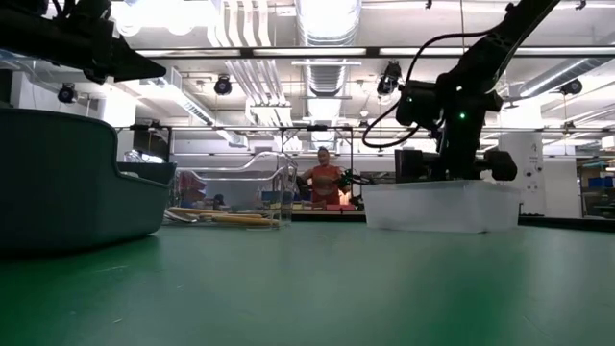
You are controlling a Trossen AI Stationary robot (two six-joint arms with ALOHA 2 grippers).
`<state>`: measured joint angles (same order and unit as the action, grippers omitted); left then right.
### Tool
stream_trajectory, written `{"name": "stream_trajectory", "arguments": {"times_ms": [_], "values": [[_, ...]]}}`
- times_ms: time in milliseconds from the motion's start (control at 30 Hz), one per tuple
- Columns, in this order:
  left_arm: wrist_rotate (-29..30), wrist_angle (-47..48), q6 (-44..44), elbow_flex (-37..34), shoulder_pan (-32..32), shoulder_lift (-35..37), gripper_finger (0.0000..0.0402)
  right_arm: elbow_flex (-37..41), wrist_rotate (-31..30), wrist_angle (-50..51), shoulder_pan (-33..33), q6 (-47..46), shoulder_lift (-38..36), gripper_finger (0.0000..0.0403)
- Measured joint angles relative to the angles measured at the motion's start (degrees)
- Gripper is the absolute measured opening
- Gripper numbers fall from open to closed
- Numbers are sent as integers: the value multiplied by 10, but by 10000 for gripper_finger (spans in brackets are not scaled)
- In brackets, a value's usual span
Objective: Sort silverware by color (type)
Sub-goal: Adjust the blue spoons in the white bin, then return to Home Position
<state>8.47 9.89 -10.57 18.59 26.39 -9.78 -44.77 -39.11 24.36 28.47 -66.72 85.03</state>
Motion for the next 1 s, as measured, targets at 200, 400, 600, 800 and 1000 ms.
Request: {"name": "stream_trajectory", "arguments": {"times_ms": [200, 400, 600, 800, 1000], "values": [[0, 0, 27, 0, 0, 0, 77, 0, 0, -3, -8, 28, -11, 101], [-56, -1, 84, 0, 0, 0, 77, 0, -4, -43, -48, 140, -45, 118], [-127, -3, 118, 0, 0, 0, 77, 0, 16, -157, -122, 388, -71, 111], [-148, 5, 120, 0, 0, 2, 77, 0, 166, -272, -172, 599, -85, 95], [-183, 32, 98, 3, 0, 38, 77, 12, 269, -295, -180, 705, -128, 78]]}}
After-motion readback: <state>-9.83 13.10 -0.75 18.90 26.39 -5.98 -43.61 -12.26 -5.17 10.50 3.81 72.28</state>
